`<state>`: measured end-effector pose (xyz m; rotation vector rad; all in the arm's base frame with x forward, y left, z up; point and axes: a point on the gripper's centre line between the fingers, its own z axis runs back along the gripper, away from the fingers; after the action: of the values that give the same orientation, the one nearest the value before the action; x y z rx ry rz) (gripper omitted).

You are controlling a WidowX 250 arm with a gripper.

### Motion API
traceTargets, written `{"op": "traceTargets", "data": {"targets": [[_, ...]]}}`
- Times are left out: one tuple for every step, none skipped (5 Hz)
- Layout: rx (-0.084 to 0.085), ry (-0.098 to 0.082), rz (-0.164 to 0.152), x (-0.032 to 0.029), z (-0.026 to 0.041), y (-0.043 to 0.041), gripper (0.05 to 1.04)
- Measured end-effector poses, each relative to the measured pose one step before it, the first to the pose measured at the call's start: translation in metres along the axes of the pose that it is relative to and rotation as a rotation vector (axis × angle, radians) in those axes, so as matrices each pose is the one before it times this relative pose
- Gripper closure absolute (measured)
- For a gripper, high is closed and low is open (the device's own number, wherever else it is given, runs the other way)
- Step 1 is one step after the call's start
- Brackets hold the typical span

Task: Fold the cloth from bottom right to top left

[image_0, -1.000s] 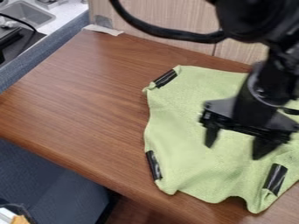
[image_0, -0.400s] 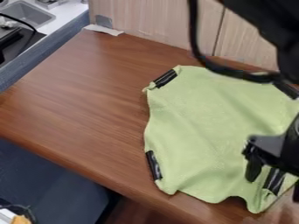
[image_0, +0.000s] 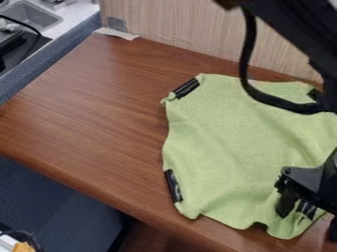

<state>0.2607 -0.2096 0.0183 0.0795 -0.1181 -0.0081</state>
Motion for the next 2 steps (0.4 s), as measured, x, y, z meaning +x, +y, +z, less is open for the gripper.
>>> {"op": "traceTargets", "data": {"targets": [[0.0105,0.0028,0.0262,0.00017,-0.00479,0.00764,0.393],[0.0107,0.0048,0.0186,0.00081,-0.00299,0.00645,0.698]]}}
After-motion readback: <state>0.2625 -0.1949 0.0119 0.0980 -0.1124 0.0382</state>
